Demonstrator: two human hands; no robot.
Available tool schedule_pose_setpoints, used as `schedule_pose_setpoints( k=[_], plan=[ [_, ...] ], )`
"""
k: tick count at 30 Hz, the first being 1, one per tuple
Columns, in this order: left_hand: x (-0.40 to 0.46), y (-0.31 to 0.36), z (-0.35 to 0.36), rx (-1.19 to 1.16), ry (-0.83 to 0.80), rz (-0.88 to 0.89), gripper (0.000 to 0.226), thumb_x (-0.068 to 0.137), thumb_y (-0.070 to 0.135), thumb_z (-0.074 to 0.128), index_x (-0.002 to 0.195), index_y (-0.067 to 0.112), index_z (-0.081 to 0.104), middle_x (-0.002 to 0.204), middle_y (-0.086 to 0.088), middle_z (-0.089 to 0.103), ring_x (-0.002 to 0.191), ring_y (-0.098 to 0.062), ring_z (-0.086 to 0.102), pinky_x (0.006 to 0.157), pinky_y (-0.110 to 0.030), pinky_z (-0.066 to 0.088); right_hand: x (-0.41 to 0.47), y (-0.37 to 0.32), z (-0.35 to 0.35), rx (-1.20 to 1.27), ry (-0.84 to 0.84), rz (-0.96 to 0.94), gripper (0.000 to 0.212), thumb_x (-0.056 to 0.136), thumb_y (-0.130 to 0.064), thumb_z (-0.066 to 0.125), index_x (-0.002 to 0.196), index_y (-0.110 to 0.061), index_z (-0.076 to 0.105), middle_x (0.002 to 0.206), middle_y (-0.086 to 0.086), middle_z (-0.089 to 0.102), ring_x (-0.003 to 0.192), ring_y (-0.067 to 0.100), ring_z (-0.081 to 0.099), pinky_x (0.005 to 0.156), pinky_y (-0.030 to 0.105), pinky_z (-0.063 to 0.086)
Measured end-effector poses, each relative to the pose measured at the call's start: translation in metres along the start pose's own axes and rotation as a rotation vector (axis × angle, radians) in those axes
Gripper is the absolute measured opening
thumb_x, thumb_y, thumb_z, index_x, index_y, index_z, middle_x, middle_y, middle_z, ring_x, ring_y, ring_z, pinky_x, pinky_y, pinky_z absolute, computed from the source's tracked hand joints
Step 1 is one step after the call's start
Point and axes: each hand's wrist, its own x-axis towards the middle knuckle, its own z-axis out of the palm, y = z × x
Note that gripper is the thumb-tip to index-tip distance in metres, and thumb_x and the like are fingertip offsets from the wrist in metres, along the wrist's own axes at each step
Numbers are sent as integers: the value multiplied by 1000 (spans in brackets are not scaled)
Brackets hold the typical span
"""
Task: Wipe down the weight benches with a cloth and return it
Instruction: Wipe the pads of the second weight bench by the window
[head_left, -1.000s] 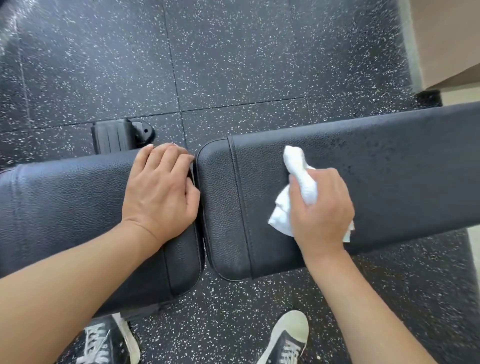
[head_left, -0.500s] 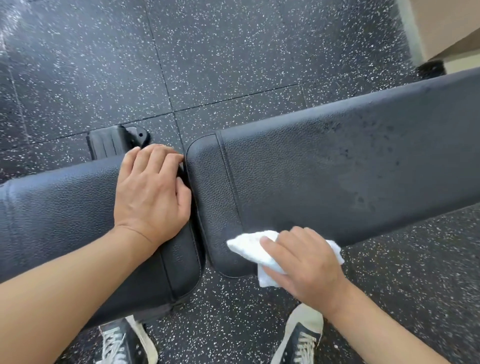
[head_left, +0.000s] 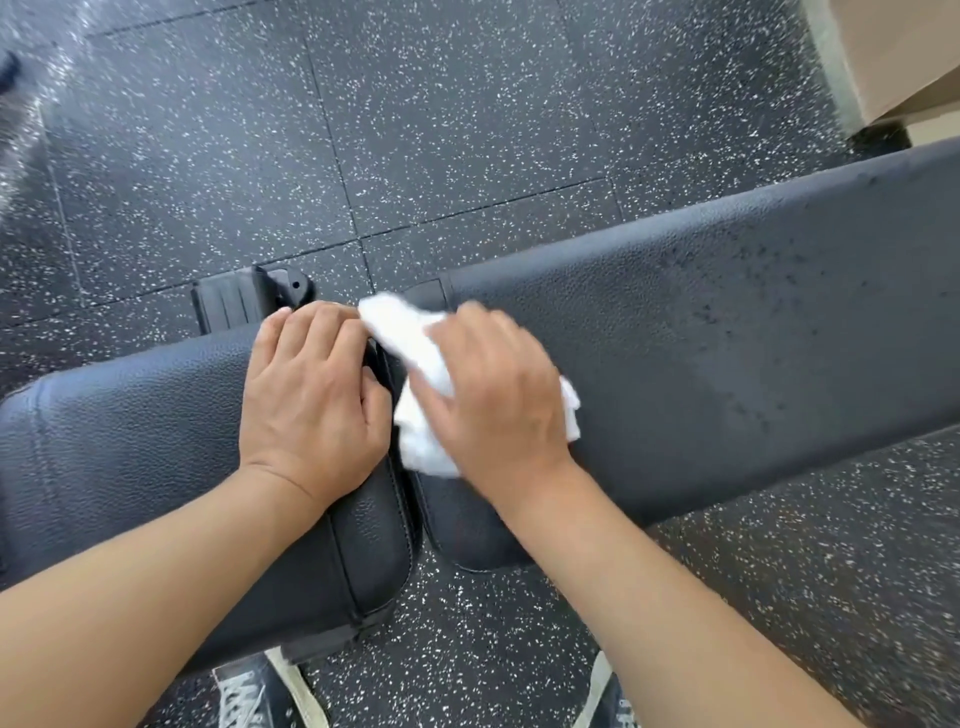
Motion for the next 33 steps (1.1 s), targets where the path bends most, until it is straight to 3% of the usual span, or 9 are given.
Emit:
schedule_pose_setpoints(
  k=[6, 10, 12, 14, 17, 21, 26, 28, 33],
  plan=[
    [1, -3, 2, -10, 26, 12, 34, 86, 24, 49, 115, 10, 62, 121, -7, 60, 122, -32, 51, 121, -50, 28, -83, 79, -61, 53, -157, -294, 19, 104, -30, 60, 111, -12, 62, 85, 3, 50, 70, 25, 45, 60, 40, 41],
    [0, -4, 3, -15, 19, 12, 35, 86, 25, 49, 116, 11, 62, 123, -7, 60, 123, -33, 52, 122, -48, 27, -30, 136, -76, -115, -83, 234, 15, 97, -48, 54, 90, -34, 55, 82, -9, 50, 74, 26, 57, 62, 34, 36],
    [0, -4, 3, -8, 16, 8, 35, 86, 25, 48, 116, 11, 61, 123, -6, 60, 123, -33, 52, 122, -48, 27, 4, 134, -64, -119, 69, 437, 29, 98, -48, 56, 87, -21, 60, 86, -3, 59, 82, 29, 59, 65, 36, 36],
    [0, -3, 2, -5, 20, 5, 35, 86, 25, 48, 116, 11, 62, 123, -6, 61, 122, -33, 53, 122, -49, 28, 37, 109, -43, -107, 162, 463, 32, 98, -42, 62, 87, -12, 60, 87, 5, 61, 80, 31, 56, 63, 38, 28],
    [0, -2, 2, -10, 32, 4, 35, 86, 24, 48, 115, 10, 62, 122, -7, 61, 121, -33, 52, 121, -50, 29, 65, 46, -7, -128, 117, 283, 24, 93, -35, 69, 88, -14, 60, 85, 4, 61, 75, 27, 55, 63, 33, 22],
    [1, -3, 4, 6, 26, 8, 33, 88, 26, 46, 113, 10, 61, 120, -9, 60, 119, -36, 52, 119, -52, 31, 49, -5, 15, -13, 20, 34, 21, 91, -31, 70, 88, -12, 62, 84, 7, 60, 76, 30, 56, 64, 40, 39],
    [0, -4, 5, -1, 31, 9, 35, 87, 26, 47, 114, 10, 62, 120, -10, 60, 120, -36, 52, 119, -51, 30, -1, 54, -24, 90, -124, -328, 24, 97, -28, 67, 96, -5, 71, 86, 11, 60, 77, 30, 55, 68, 42, 45],
    [0, -4, 5, -17, 39, 14, 36, 87, 26, 48, 115, 10, 63, 121, -8, 60, 122, -35, 52, 120, -50, 29, -9, 102, -46, 50, -99, -248, 30, 101, -31, 62, 99, -3, 72, 83, 11, 59, 78, 27, 53, 69, 41, 43],
    [-1, -7, 6, -20, 47, 26, 37, 87, 26, 48, 115, 8, 64, 120, -9, 61, 121, -34, 52, 120, -51, 31, 10, 154, -67, -134, 111, 383, 30, 95, -38, 59, 91, -8, 63, 88, 8, 63, 83, 33, 59, 70, 39, 39]
  ],
)
